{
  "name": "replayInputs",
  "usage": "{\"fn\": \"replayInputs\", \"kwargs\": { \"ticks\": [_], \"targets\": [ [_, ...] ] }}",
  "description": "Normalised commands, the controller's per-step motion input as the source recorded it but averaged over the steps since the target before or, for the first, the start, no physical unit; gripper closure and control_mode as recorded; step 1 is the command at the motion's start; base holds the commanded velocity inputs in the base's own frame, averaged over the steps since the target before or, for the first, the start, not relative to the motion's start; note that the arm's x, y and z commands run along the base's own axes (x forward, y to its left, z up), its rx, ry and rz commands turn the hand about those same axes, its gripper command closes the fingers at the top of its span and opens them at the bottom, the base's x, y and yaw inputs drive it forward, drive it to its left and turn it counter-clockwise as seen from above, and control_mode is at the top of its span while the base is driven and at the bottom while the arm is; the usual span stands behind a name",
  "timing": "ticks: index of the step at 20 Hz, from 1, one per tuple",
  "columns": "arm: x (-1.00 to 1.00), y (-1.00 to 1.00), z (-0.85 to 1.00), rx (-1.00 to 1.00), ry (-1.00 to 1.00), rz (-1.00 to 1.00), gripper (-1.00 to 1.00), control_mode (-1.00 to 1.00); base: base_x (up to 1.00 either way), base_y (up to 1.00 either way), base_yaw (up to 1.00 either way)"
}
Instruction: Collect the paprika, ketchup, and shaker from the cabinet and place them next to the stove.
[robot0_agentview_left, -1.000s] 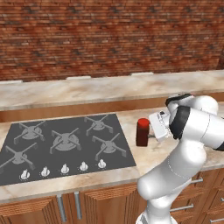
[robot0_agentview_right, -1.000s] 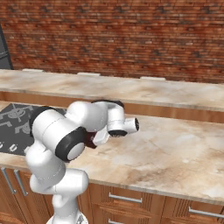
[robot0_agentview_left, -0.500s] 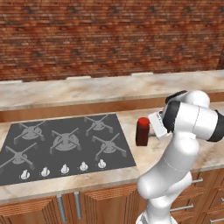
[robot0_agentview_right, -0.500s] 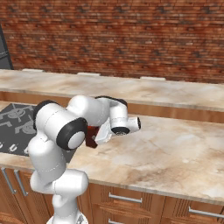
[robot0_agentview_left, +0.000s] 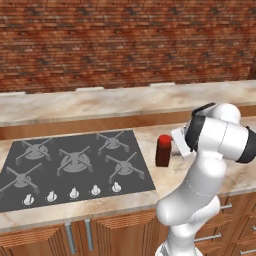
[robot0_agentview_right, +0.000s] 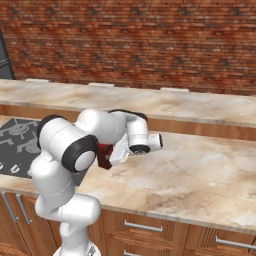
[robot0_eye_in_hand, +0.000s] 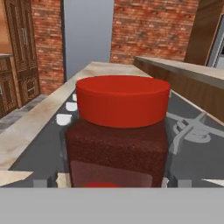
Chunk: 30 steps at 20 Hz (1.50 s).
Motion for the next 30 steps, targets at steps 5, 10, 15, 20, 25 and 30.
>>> {"fn": "replayInputs", "kwargs": {
  "ticks": [5,10,15,20,25,30],
  "targets": [
    [0.00,0.00,0.45,0.00,0.00,0.00,-1.00,-1.00,0.00,0.00,0.00],
    [0.00,0.00,0.50,0.00,0.00,0.00,-1.00,-1.00,0.00,0.00,0.00],
    [-0.21,-0.07,0.62,0.00,-0.02,0.00,-1.00,-1.00,0.00,0.00,0.00],
    [-0.58,-0.01,0.69,0.00,-0.06,0.00,-1.00,-1.00,0.00,0.00,0.00],
    [-0.77,0.02,0.60,0.00,-0.04,-0.01,-1.00,-1.00,0.00,0.00,0.00],
    [-0.79,0.44,0.42,-0.02,0.00,-0.16,-1.00,-1.00,0.00,0.00,0.00]
  ]
}}
